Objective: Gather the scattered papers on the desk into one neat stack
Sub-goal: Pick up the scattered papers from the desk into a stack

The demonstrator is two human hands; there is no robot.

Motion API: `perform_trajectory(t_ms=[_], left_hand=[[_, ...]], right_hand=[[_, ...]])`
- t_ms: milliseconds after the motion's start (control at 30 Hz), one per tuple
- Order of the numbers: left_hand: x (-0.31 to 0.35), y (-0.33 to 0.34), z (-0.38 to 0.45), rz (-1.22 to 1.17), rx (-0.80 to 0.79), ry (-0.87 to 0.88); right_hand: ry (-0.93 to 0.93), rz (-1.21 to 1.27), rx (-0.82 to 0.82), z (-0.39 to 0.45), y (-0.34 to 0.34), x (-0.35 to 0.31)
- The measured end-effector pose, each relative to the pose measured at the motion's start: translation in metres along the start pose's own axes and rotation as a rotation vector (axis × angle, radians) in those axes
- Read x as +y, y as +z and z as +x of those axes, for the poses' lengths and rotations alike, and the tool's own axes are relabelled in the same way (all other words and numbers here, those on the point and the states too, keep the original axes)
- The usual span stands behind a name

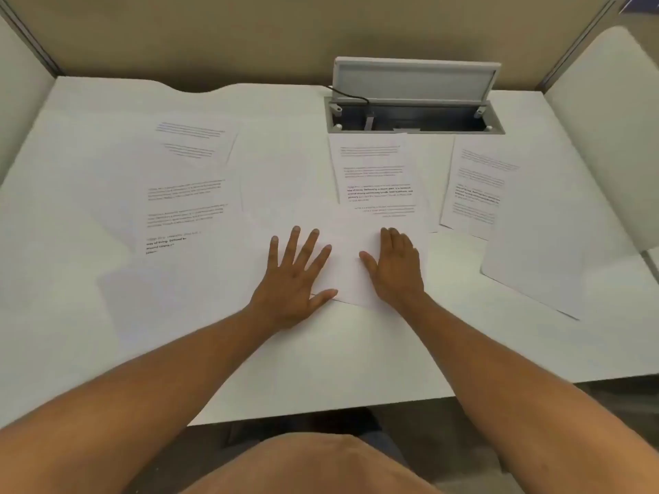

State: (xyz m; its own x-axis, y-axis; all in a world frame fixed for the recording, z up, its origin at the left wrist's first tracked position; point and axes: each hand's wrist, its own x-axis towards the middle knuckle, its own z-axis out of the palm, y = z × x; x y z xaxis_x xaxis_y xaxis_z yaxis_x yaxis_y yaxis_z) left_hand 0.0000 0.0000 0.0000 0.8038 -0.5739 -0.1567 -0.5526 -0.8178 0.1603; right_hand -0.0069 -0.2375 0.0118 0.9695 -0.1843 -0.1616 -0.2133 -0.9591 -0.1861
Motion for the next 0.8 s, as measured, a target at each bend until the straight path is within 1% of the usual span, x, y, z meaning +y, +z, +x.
perform_trajectory(t_ms=[33, 100, 167, 267, 367, 567, 633, 700, 800], left_hand=[[0.002, 0.004, 0.000, 0.017, -0.056, -0.005], [0.005, 0.013, 0.001, 0.030, -0.092, -0.007], [0.008, 0.022, 0.000, 0.008, -0.079, -0.005], [0.008, 0.025, 0.000, -0.018, -0.061, -0.005], [0.008, 0.028, -0.002, -0.014, -0.034, -0.003], [0.009, 0.030, -0.003, 0.029, -0.021, -0.006], [0.009, 0.031, -0.003, 0.030, -0.009, 0.002], [0.009, 0.033, -0.004, 0.025, -0.003, 0.007], [0.011, 0.028, -0.002, 0.044, -0.018, -0.041]], right_hand=[[-0.001, 0.019, 0.004, -0.001, 0.001, 0.001], [-0.004, 0.086, 0.038, 0.001, 0.003, 0.011], [0.008, 0.100, 0.076, 0.006, 0.003, 0.024], [0.074, 0.112, 0.056, 0.014, 0.002, 0.049], [0.060, 0.161, 0.048, 0.016, 0.008, 0.068], [0.015, 0.335, 0.206, 0.008, 0.014, 0.071], [0.071, 0.506, 0.215, 0.008, 0.008, 0.066], [0.165, 0.743, 0.202, 0.007, -0.006, 0.059], [0.239, 0.983, 0.190, 0.010, -0.030, 0.053]])
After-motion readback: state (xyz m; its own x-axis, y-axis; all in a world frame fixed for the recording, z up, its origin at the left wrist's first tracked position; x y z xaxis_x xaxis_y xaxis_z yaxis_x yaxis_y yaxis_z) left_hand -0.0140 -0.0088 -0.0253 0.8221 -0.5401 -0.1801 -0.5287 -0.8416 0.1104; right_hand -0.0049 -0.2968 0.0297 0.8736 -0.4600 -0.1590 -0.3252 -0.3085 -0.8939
